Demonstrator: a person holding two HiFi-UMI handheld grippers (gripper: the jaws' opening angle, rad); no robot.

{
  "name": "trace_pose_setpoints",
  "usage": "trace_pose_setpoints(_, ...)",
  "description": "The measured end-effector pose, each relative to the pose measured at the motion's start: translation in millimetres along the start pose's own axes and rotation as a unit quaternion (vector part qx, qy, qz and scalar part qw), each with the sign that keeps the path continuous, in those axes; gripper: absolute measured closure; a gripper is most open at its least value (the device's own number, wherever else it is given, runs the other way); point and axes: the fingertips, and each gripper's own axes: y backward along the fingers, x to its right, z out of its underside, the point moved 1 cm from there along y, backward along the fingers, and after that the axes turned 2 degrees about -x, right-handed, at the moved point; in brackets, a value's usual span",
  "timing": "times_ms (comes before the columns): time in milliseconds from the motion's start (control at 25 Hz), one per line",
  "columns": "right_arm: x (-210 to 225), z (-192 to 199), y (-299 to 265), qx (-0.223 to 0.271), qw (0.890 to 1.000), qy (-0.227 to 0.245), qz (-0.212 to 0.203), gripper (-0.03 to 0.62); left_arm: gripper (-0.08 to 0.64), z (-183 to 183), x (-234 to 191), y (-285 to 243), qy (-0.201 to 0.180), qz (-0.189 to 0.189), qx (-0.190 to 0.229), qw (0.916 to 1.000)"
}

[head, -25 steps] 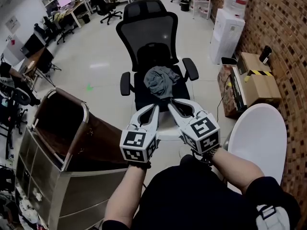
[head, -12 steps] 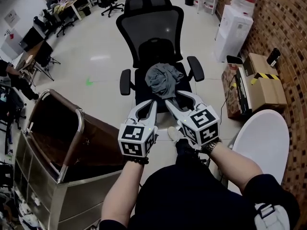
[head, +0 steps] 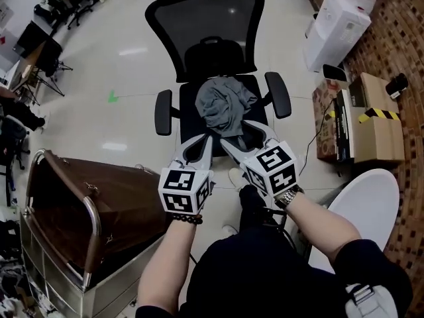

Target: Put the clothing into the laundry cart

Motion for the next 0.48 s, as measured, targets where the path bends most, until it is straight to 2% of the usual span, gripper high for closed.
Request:
trace_pose_setpoints(120, 49.0, 16.7, -46.2, -0.036, 0.999, -0.02, -0.014, 0.285, 0.558, 7.4, -23.0, -57.7, 0.021, -0.005, -0.029, 0.9993)
trace_pose_setpoints(320, 108.4, 84.8, -119.7, -0.095, 0.994, -0.028, -0.036, 0.231, 0.558, 65.2, -60.2, -133.6, 0.067, -0.02, -0.053, 0.9961)
trace_pose_setpoints(480, 161.8, 110.8, -187.2, -0.134, 0.989, -0.043, -0.041, 0.185, 0.558, 83.4, -107.8, -200.4, 0.087, -0.025, -0.084, 0.9924)
